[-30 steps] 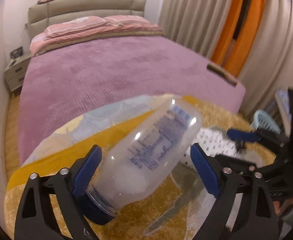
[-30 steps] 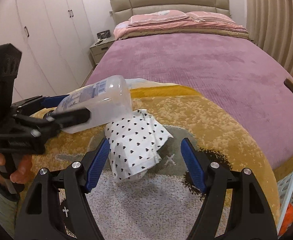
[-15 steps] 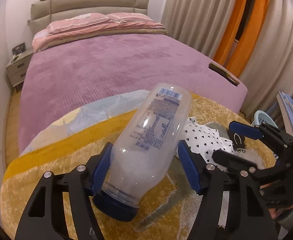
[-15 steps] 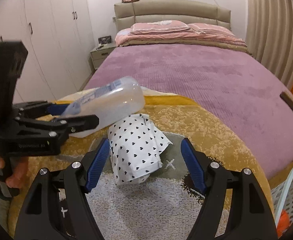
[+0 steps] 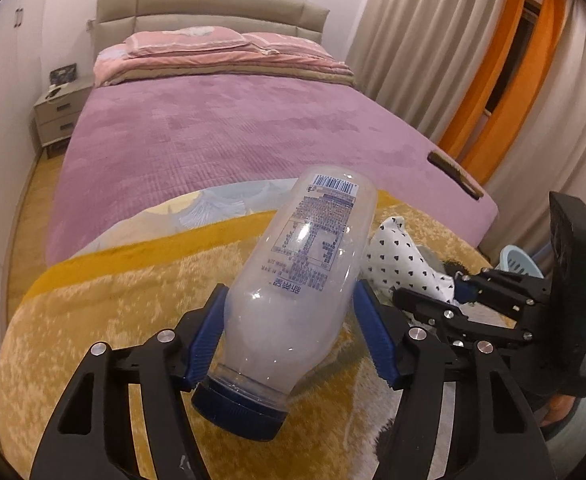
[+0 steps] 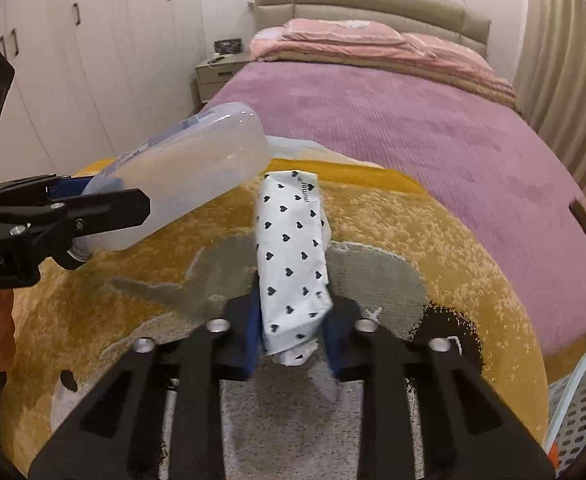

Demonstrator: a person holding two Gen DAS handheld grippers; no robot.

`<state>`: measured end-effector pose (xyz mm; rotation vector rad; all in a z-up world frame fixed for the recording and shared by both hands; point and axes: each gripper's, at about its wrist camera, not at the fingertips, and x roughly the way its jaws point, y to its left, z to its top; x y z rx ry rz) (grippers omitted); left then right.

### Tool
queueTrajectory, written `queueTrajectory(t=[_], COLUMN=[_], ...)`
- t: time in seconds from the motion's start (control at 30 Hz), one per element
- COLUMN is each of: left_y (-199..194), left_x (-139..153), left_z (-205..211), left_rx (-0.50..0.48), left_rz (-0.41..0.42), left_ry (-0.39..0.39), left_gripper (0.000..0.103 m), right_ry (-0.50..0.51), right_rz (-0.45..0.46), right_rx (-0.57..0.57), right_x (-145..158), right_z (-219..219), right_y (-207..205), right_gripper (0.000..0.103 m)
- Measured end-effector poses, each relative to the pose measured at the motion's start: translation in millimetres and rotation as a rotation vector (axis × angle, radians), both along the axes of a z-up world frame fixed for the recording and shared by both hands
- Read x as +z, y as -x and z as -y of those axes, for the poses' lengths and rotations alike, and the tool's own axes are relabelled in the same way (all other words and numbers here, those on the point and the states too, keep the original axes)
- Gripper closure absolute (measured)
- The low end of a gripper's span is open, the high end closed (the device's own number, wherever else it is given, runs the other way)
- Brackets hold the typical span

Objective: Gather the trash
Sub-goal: 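Carry the packet and bottle over the wastebasket and open both tools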

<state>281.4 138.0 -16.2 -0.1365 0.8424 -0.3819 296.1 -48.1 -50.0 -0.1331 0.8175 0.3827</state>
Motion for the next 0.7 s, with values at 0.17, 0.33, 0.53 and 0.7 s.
queueTrajectory(t=[0.17, 0.33, 0.53, 0.7], left_y=[19, 48, 82, 105], left_x=[11, 33, 60, 83], left_z=[1, 12, 32, 64], left_rx=[0.016, 0.007, -0.027, -0.098], left_rz=[0.023, 0.079, 0.144, 0.198], left_ry=[0.020, -0.003, 0.019, 0.052], left_gripper=[0.041, 0.041, 0.041, 0.041], right_ry=[-0.041, -0.064, -0.094, -0.134], right_rz=[0.072, 0.083, 0.102, 0.161], right_rx=[0.001, -0.040, -0.118, -0.200], right_x=[9, 13, 30, 61], right_z=[8, 26, 68, 117], right_y=[17, 39, 78, 119], right_gripper=[0.086, 0.086, 0.086, 0.086])
